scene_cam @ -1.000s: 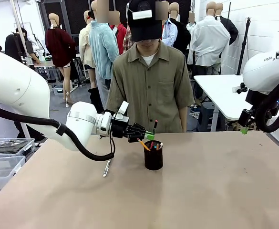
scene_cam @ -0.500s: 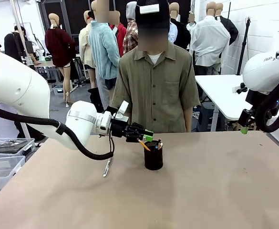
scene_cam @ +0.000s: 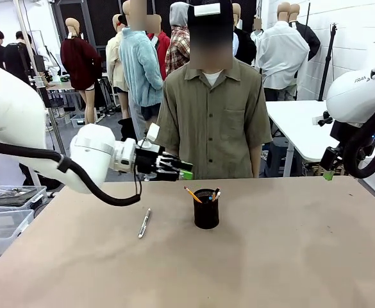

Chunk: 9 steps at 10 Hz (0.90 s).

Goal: Place the pens into the pen holder.
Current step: Pick up a writing instrument from the table and place it into the Pen holder.

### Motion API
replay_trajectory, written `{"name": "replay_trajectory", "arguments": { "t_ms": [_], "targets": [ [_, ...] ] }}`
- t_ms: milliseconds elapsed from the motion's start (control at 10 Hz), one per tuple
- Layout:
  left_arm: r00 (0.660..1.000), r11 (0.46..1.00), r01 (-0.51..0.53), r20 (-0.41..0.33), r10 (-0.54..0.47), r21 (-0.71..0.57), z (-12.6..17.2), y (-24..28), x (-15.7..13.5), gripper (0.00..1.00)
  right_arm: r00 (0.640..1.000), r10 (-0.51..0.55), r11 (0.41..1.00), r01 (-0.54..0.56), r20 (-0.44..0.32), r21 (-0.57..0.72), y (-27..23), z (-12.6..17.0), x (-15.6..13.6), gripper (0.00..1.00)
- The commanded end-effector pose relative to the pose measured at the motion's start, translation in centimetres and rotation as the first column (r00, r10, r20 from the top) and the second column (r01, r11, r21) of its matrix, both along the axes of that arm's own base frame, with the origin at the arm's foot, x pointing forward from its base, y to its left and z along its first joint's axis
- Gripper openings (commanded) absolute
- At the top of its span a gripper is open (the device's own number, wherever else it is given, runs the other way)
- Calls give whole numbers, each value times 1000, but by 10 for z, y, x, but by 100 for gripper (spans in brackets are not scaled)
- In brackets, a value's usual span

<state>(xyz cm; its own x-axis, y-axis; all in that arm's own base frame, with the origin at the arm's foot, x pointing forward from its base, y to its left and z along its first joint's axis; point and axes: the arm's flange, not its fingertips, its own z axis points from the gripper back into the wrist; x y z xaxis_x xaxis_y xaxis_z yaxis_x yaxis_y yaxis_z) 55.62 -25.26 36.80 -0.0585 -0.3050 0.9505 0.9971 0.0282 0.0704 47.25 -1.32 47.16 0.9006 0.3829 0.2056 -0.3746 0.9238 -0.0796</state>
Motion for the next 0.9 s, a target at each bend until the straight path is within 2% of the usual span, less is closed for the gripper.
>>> {"name": "replay_trajectory", "arguments": {
  "t_ms": [0, 200, 300, 400, 500, 600, 700, 800],
  "targets": [
    [987, 979, -158, 3, 159, 126, 33, 31, -34, 56, 1000, 4, 1000, -4, -1, -18, 0, -1, -2, 100],
    [945, 915, -312, -13, 326, 255, 53, 56, -56, 56, 1000, 4, 1000, -4, -1, -18, 0, -1, -2, 100],
    [914, 873, -377, -29, 406, 309, 58, 61, -63, 56, 1000, 4, 1000, -4, -1, -18, 0, -1, -2, 100],
    [872, 807, -428, -48, 487, 406, 61, 67, -66, 56, 1000, 4, 1000, -4, -1, -18, 0, -1, -2, 100],
    [831, 749, -428, -104, 546, 505, 64, 71, -67, 56, 1000, 4, 1000, -4, -1, -18, 0, -1, -2, 100],
    [789, 699, -446, -122, 602, 559, 66, 70, -66, 56, 1000, 4, 1000, -4, -1, -18, 0, -1, -2, 100],
    [733, 637, -486, -117, 670, 598, 64, 67, -64, 56, 1000, 4, 1000, -4, -1, -18, 0, -1, -2, 100],
    [699, 594, -469, -136, 702, 653, 60, 60, -58, 56, 1000, 4, 1000, -4, -1, -18, 0, -1, -2, 100]
  ]
}}
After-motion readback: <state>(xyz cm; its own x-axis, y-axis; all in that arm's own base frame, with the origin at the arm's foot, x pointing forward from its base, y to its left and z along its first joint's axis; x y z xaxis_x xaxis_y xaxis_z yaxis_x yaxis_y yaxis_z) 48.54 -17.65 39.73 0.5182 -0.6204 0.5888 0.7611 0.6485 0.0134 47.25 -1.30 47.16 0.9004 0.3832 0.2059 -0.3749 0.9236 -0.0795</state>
